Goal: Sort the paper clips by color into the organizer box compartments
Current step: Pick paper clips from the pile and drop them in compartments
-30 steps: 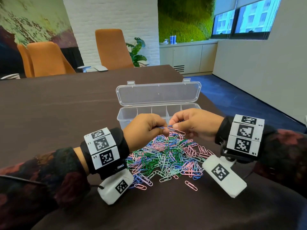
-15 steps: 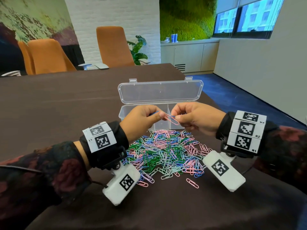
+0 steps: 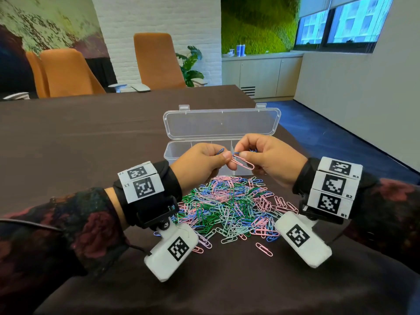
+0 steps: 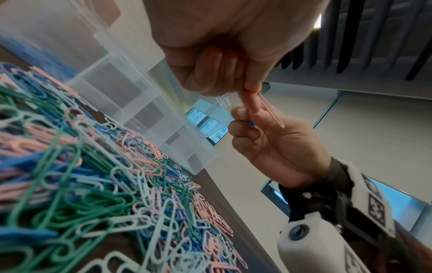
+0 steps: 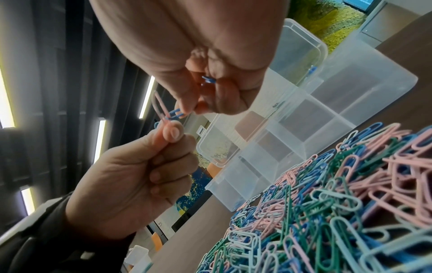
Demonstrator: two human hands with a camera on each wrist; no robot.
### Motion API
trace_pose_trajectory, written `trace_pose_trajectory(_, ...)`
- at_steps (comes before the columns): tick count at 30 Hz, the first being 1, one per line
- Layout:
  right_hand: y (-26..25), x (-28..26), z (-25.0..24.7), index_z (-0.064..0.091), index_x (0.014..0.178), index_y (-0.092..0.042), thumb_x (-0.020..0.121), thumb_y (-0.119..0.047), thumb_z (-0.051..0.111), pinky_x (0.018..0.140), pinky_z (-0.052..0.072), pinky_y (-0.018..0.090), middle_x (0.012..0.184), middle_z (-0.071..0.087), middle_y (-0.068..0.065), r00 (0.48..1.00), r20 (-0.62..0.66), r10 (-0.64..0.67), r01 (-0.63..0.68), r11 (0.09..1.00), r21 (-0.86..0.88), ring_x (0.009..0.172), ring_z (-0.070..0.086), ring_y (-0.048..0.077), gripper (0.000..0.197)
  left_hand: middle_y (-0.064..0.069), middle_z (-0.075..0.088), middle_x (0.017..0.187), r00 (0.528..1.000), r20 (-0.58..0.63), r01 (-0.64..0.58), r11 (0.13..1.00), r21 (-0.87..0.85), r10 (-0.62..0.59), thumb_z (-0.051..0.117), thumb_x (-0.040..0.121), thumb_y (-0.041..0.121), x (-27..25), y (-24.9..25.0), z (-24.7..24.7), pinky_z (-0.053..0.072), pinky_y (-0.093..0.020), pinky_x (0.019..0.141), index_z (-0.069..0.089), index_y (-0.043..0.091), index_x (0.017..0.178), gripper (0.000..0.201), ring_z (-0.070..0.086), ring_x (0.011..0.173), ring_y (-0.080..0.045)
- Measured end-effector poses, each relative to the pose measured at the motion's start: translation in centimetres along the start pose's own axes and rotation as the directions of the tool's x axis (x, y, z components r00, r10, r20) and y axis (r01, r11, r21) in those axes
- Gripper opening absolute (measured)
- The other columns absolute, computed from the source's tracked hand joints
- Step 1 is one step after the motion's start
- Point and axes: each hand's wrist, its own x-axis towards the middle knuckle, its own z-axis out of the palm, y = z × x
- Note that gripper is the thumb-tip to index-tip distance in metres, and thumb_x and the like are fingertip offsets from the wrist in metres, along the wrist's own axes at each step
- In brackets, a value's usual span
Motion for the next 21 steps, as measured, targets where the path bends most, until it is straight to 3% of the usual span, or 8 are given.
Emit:
trace_pose_trajectory(6, -0.15, -0.08, -0.09, 0.054, 0.076, -0.016, 0.095, 0.003, 0.047, 0.041, 0.030, 0.013, 0.060, 0.044, -0.002, 1.000, -0.021, -0.007, 0.007, 1.000, 0.014, 0.047, 0.034, 0.004, 0.027, -0.002, 0.023, 0.052, 0.999, -0.015, -0.036, 0.999, 0.001, 0.036, 0.042, 0.100, 0.021, -0.11, -0.02, 0.23, 0.018, -0.022, 0.043, 0.065, 0.015, 0.076, 0.033, 0.019, 0.043, -0.009)
trace_pose_trajectory(10, -0.15, -0.24, -0.20, 0.055, 0.077, -0.016, 0.095, 0.002, 0.047, 0.042, 0.031, 0.014, 0.060, 0.045, -0.003, 1.000, -0.027, -0.006, 0.006, 1.000, 0.007, 0.045, 0.035, 0.002, 0.026, 0.003, 0.025, 0.049, 0.999, -0.029, -0.033, 0.999, 0.017, 0.034, 0.041, 0.101, 0.020, -0.05, 0.04, 0.33, 0.019, -0.021, 0.043, 0.063, 0.015, 0.073, 0.036, 0.020, 0.042, -0.008)
trace_pose_trajectory(13, 0.01, -0.26, -0.13, 0.056, 0.078, -0.016, 0.094, 0.003, 0.048, 0.042, 0.033, 0.013, 0.063, 0.046, -0.001, 1.000, -0.018, 0.012, -0.012, 1.000, -0.009, 0.049, 0.037, 0.006, 0.026, 0.010, 0.030, 0.043, 0.997, -0.018, -0.069, 0.990, 0.123, 0.072, 0.040, 0.101, 0.020, 0.01, -0.13, 0.26, 0.023, -0.018, 0.043, 0.059, 0.016, 0.070, 0.036, 0.024, 0.040, -0.005)
trace_pose_trajectory(18, 0.02, 0.05, -0.06, 0.054, 0.082, -0.011, 0.091, 0.007, 0.047, 0.038, 0.024, 0.013, 0.058, 0.046, -0.001, 0.972, 0.125, 0.198, -0.228, 0.926, 0.300, 0.042, 0.033, 0.004, 0.021, 0.019, 0.046, 0.046, 0.975, -0.036, -0.191, 0.905, 0.379, 0.221, 0.043, 0.100, 0.015, -0.01, -0.42, -0.13, 0.029, -0.013, 0.050, 0.056, 0.017, 0.070, 0.032, 0.039, 0.047, -0.001)
trace_pose_trajectory(21, -0.20, 0.15, -0.22, 0.055, 0.080, -0.010, 0.090, 0.007, 0.047, 0.036, 0.026, 0.013, 0.057, 0.048, -0.001, 0.964, 0.169, 0.207, -0.253, 0.911, 0.327, 0.040, 0.034, 0.003, 0.021, 0.024, 0.050, 0.050, 0.965, -0.018, -0.232, 0.889, 0.396, 0.260, 0.044, 0.099, 0.011, 0.13, -0.34, -0.48, 0.031, -0.011, 0.053, 0.055, 0.016, 0.072, 0.030, 0.043, 0.051, 0.003)
